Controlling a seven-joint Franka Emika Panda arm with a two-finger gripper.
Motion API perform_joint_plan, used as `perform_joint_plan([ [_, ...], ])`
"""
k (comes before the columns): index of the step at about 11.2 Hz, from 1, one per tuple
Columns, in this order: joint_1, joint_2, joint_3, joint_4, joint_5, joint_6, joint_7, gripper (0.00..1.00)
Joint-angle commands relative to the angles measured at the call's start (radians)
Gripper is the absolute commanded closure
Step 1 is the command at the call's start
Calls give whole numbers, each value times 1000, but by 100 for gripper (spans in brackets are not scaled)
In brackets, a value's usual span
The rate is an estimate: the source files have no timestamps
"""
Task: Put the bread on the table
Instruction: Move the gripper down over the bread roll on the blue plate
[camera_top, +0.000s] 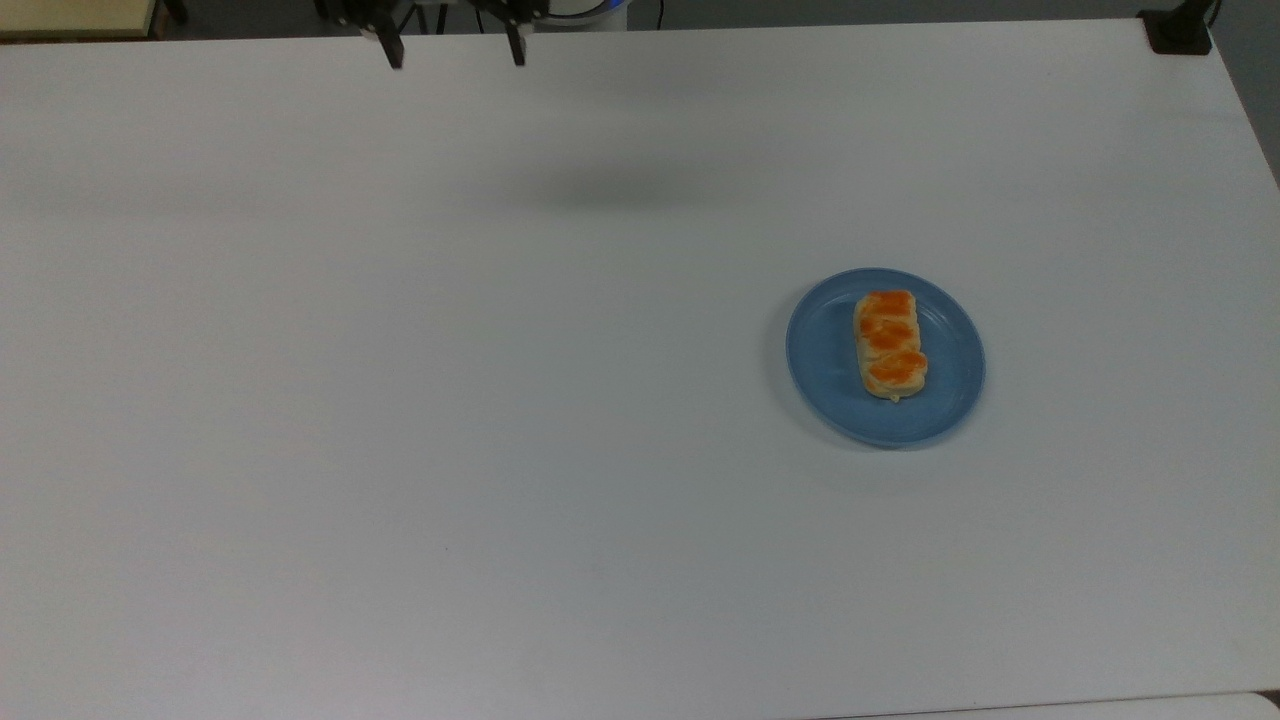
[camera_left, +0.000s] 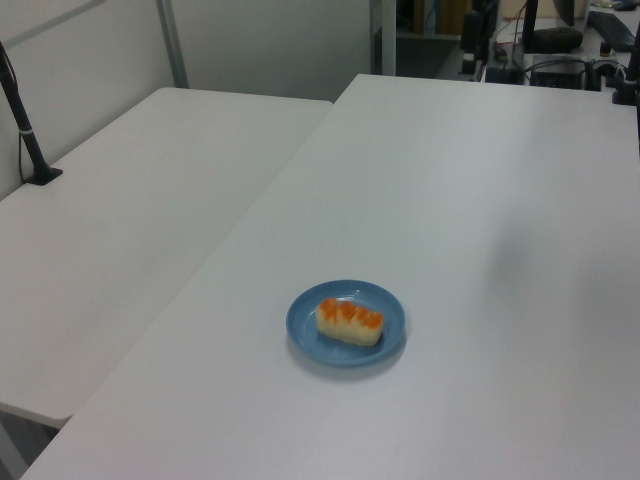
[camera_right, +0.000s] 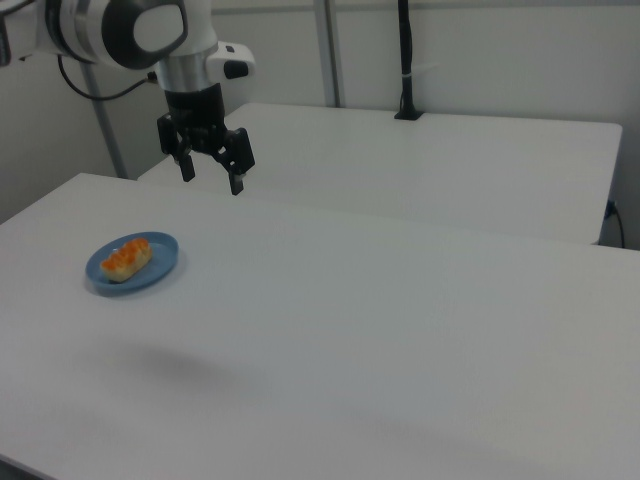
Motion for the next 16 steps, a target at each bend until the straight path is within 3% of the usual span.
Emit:
perform_joint_plan([
  [1, 130, 64, -9, -10, 0, 74, 8, 0],
  [5, 322, 170, -7, -1, -85, 198, 310, 0],
  [9, 469, 306, -9, 28, -117, 330, 569, 2],
  [12, 535, 397, -7, 53, -164, 425, 695, 2],
  [16, 554, 486, 2, 56, -160, 575, 746, 2],
])
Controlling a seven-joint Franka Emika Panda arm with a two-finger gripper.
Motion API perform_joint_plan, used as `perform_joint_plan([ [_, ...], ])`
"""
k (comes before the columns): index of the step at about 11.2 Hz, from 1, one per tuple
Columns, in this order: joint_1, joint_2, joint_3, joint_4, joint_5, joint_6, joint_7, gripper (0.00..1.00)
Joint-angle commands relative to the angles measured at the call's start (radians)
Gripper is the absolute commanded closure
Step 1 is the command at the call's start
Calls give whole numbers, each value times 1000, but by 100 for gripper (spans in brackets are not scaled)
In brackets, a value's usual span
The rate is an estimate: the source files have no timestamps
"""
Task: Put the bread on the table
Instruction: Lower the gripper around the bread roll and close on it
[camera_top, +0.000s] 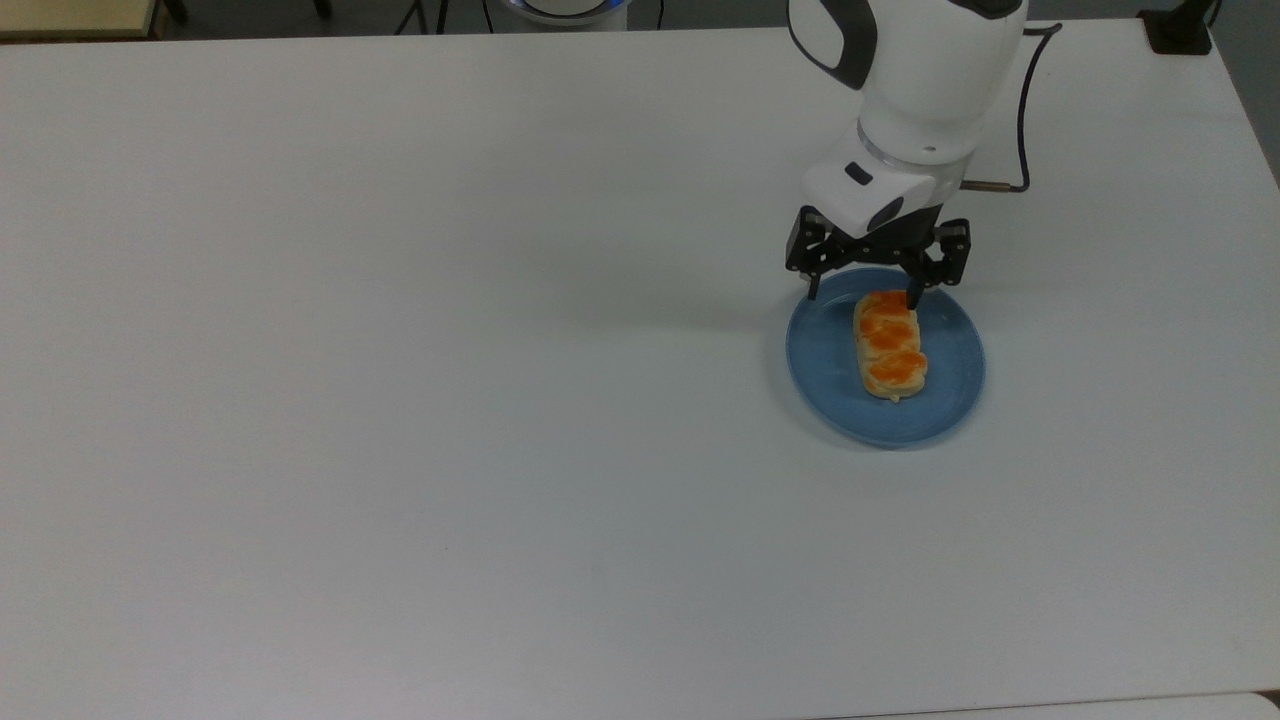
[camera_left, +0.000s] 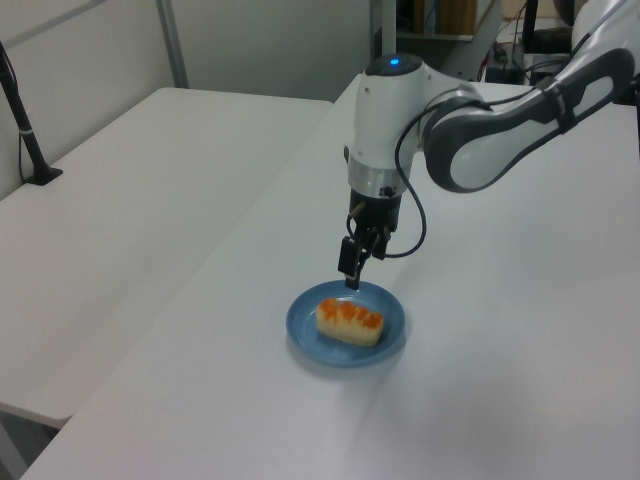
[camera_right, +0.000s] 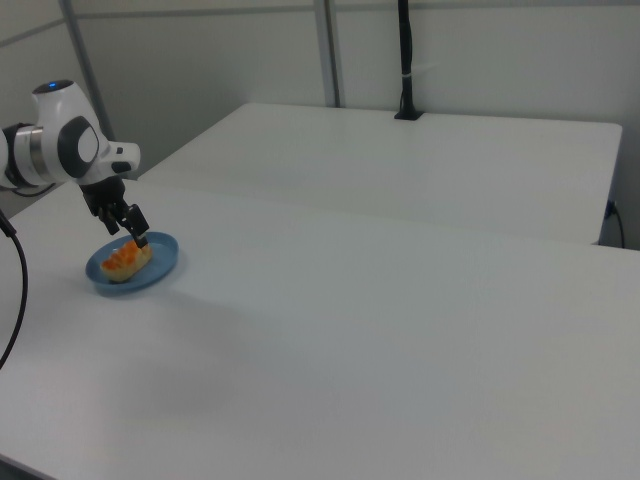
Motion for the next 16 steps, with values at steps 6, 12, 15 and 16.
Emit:
perform_joint_plan([
  [6, 13, 93, 56, 11, -90, 161, 80, 9],
  [12, 15, 96, 56, 2, -154, 158, 80, 23],
  [15, 13, 96, 65, -7, -167, 151, 80, 64],
  [16, 12, 92, 67, -7, -167, 145, 77, 82],
])
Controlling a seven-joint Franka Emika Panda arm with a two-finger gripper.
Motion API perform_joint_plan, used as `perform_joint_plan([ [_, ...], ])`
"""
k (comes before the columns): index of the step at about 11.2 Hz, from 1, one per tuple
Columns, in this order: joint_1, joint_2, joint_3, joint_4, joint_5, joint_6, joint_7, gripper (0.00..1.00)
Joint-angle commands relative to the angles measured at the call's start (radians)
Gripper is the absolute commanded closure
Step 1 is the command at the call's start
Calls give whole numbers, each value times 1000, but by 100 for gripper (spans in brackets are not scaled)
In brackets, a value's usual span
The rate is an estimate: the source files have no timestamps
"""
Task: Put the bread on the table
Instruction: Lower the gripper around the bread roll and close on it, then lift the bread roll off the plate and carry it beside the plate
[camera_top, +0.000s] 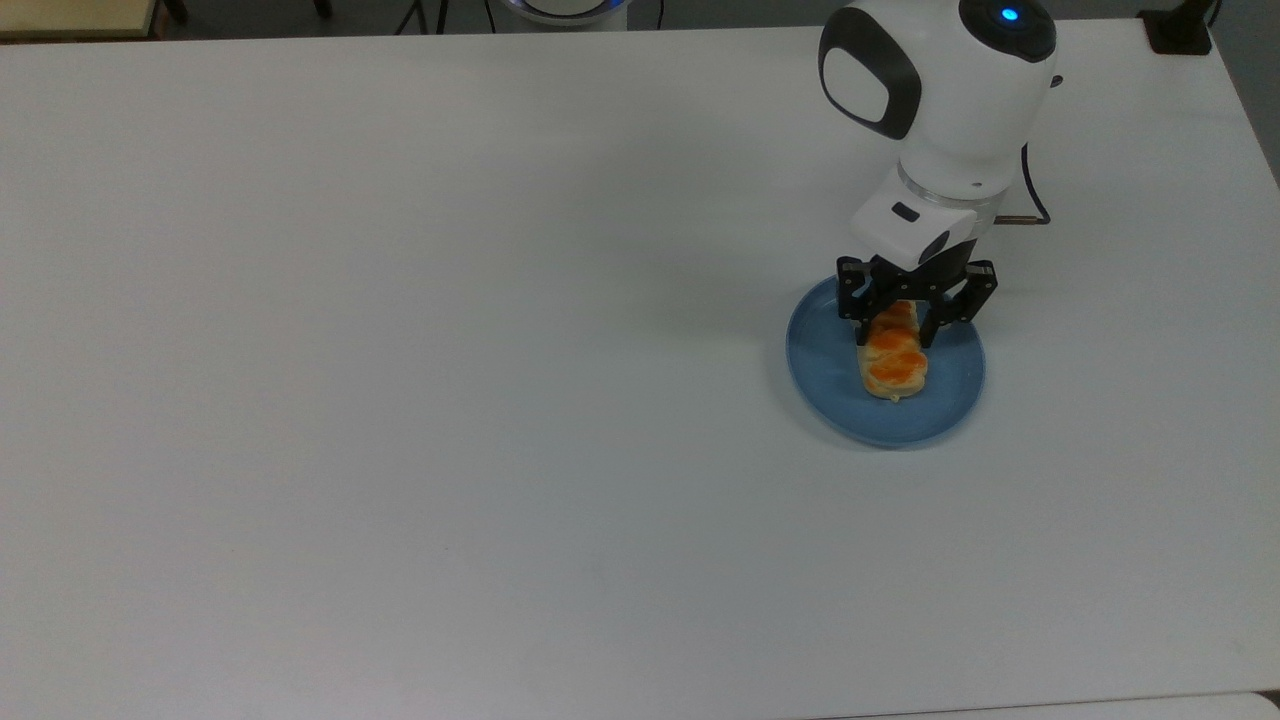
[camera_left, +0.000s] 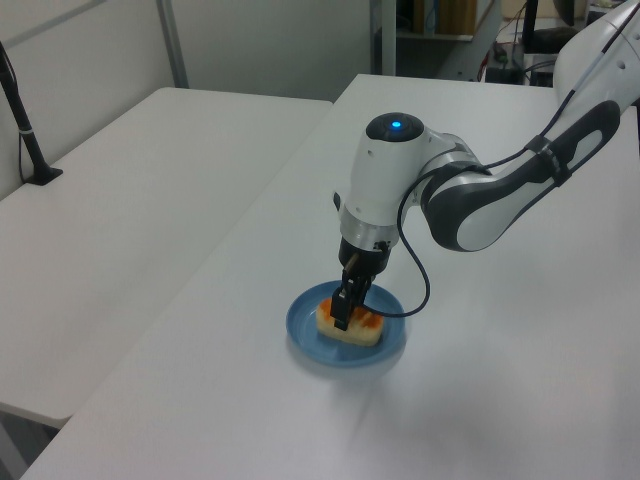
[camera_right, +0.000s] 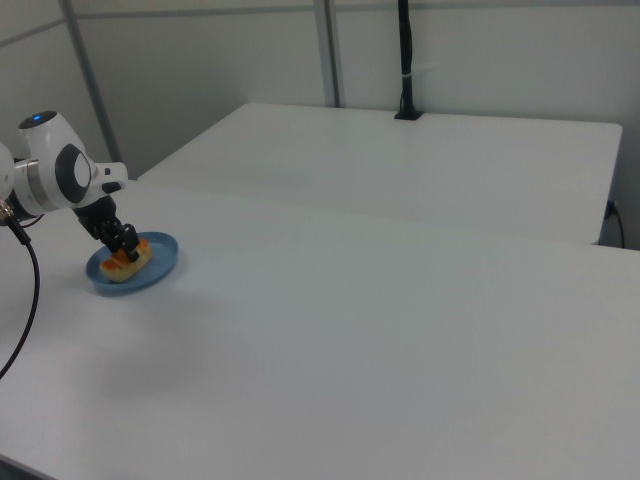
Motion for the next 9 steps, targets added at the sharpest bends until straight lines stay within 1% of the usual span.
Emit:
perform_joint_plan([
  [1, -5, -26, 7, -16, -23, -42, 16, 85],
  [3, -48, -116, 40, -37, -22, -125, -27, 85],
  [5, -48, -187, 44, -71, -20, -204, -58, 85],
  [6, -40, -209, 50, -80, -20, -240, -70, 85],
  [8, -34, -212, 111, -80, -19, -324, -64, 85],
  [9, -22, -212, 131, -80, -10, -356, -55, 85],
])
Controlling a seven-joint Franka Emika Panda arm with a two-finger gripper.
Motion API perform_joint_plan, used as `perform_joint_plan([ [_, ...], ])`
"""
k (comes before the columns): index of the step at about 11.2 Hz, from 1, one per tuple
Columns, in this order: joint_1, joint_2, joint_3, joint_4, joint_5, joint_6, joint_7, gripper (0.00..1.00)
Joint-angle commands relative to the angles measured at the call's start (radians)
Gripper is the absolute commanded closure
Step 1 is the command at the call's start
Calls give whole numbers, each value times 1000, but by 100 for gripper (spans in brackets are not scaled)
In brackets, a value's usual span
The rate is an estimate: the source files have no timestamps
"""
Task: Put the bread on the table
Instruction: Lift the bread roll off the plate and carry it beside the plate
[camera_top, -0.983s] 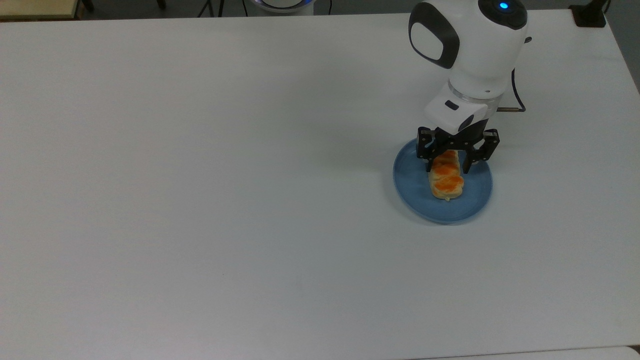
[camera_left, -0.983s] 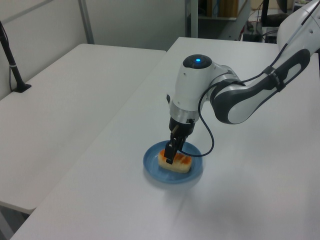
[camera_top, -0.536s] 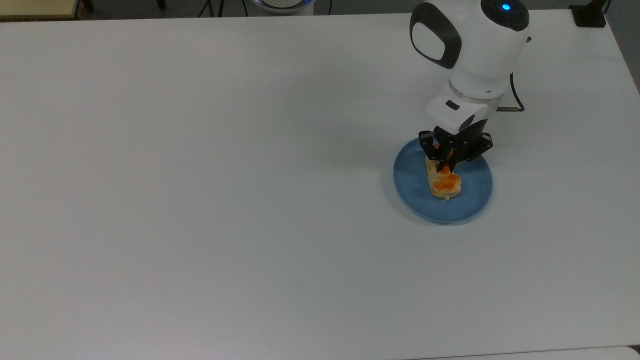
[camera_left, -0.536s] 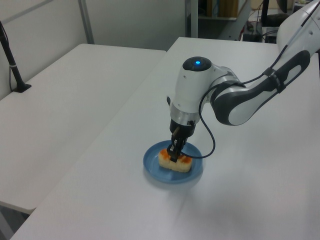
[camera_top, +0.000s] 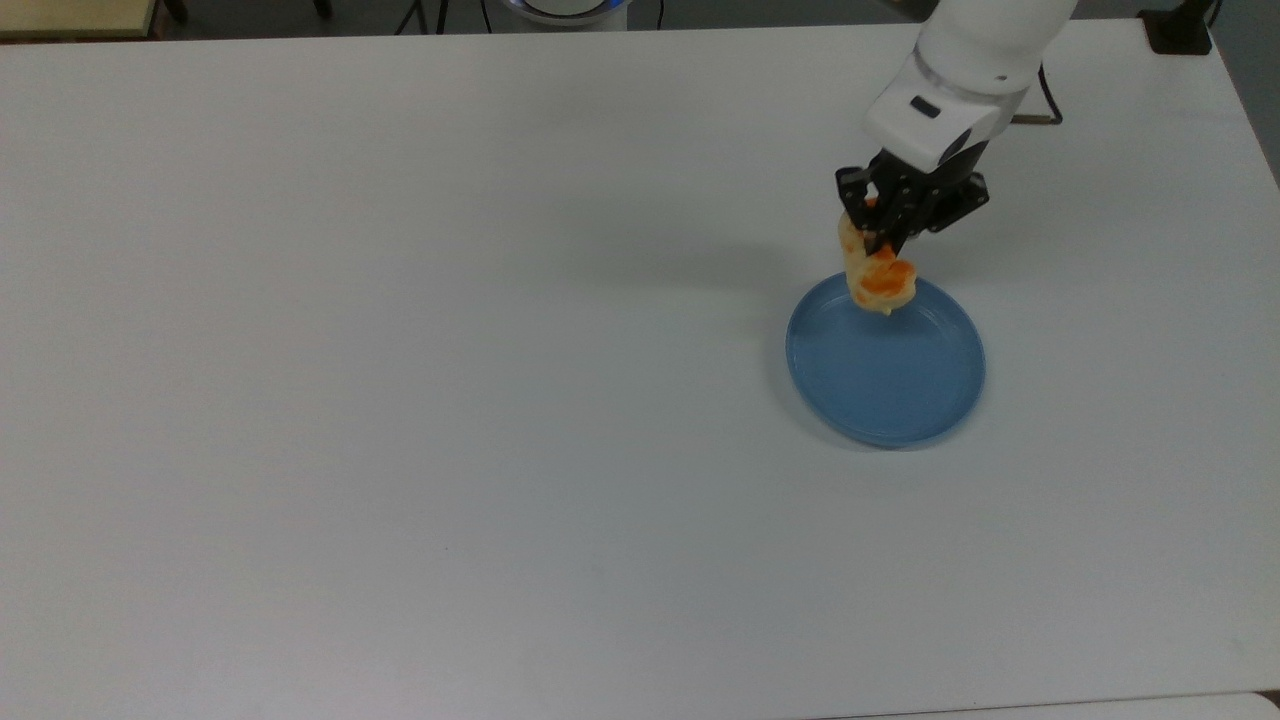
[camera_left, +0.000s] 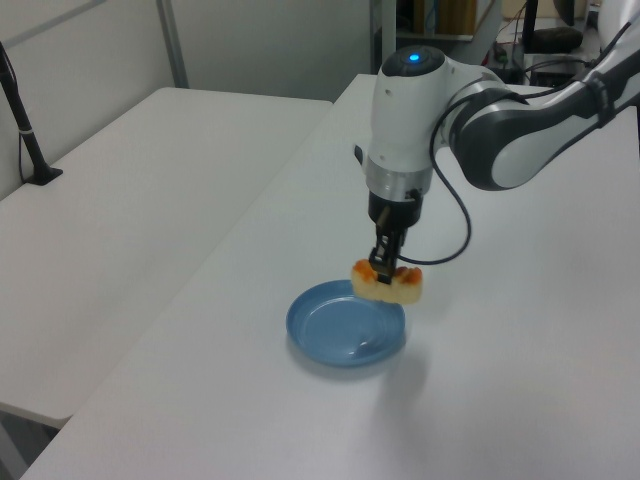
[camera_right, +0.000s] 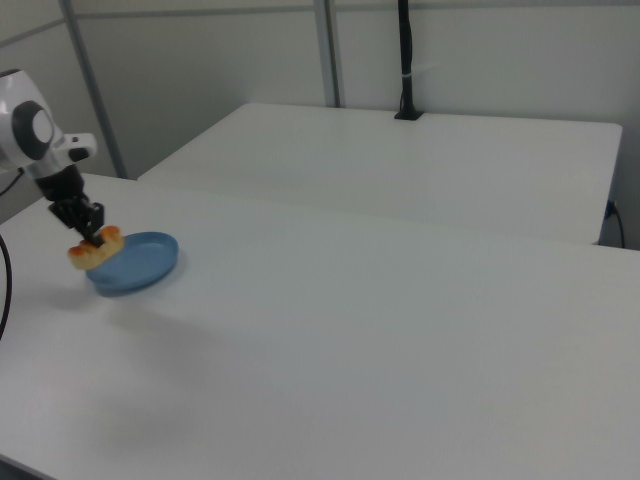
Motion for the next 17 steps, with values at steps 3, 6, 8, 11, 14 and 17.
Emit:
perform_joint_plan([
  [3, 46, -34, 95, -83, 33, -136, 61, 85],
  [6, 45, -147, 98, -260, 62, -121, 56, 89],
  [8, 36, -151, 98, -298, 79, -118, 50, 89],
  [11, 26, -137, 97, -344, 79, -20, 56, 89],
  [14, 8, -125, 97, -348, 82, -3, 58, 74],
  [17, 0, -128, 97, -330, 82, -65, 58, 0],
])
